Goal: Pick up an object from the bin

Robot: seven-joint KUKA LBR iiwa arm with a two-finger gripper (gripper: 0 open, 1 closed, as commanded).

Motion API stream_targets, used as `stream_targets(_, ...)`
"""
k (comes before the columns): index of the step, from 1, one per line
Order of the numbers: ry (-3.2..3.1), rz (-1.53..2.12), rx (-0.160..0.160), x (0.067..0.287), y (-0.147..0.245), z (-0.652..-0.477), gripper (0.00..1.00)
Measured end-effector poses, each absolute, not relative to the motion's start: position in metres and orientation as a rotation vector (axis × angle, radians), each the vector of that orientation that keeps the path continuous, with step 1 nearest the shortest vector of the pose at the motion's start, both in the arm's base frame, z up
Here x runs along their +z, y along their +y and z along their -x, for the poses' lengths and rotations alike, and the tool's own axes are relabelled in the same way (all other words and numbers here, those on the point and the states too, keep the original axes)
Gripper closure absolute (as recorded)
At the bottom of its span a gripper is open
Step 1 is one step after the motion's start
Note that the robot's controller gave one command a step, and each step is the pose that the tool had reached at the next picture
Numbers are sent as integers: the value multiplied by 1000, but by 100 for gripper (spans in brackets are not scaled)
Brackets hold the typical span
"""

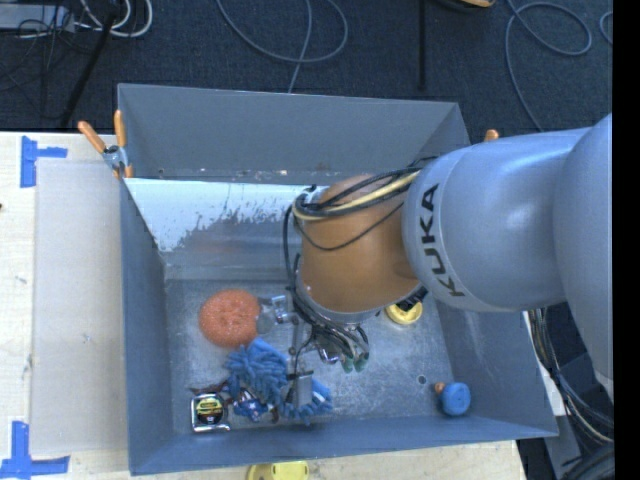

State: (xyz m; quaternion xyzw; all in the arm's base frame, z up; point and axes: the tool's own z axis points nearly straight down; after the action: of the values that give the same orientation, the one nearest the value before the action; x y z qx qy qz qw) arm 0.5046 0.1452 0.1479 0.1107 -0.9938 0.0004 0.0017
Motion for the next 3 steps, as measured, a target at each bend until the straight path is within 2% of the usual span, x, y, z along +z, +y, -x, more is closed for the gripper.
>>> stream_targets(1, -3061, -703, 0, 101, 144, -508, 0)
stream_targets(2, -2973, -1032, -1, 72, 154, -488, 100)
stream_targets(3, -2973, -1031, -1, 72, 154, -489, 100)
